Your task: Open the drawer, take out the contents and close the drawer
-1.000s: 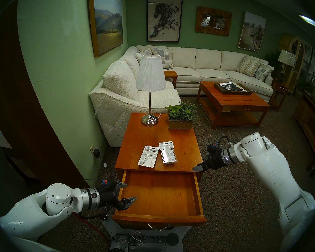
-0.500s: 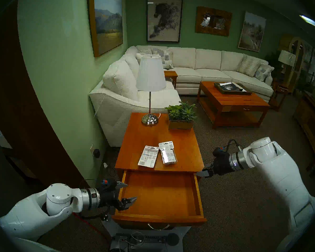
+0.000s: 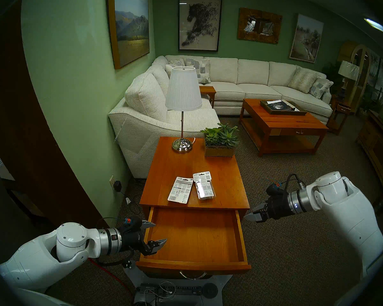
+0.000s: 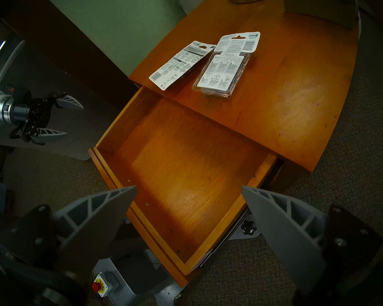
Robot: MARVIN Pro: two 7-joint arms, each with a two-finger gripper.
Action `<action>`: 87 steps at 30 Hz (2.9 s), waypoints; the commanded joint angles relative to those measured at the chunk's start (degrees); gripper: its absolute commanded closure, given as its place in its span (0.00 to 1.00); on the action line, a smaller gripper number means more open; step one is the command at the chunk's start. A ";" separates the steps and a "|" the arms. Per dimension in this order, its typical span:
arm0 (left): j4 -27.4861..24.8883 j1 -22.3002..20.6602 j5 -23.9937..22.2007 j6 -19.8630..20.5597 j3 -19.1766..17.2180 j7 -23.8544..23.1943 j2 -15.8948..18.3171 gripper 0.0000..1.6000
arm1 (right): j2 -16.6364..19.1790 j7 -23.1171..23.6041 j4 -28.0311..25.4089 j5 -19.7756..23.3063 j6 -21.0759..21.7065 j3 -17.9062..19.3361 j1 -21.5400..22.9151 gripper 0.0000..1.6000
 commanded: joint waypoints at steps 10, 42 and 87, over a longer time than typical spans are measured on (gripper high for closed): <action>-1.69 -0.83 0.09 -0.47 -0.63 -0.24 0.17 0.00 | -0.06 -5.17 -10.10 2.18 0.14 13.35 -13.90 0.00; -2.07 -0.74 0.06 -0.51 -0.67 -0.27 0.59 0.00 | -22.55 -29.80 -34.12 -3.25 13.80 25.62 -37.77 0.00; -2.47 -0.57 -0.04 -0.60 -0.72 -0.06 0.96 0.00 | -33.29 -42.88 -28.32 -11.03 5.31 9.49 -39.17 0.00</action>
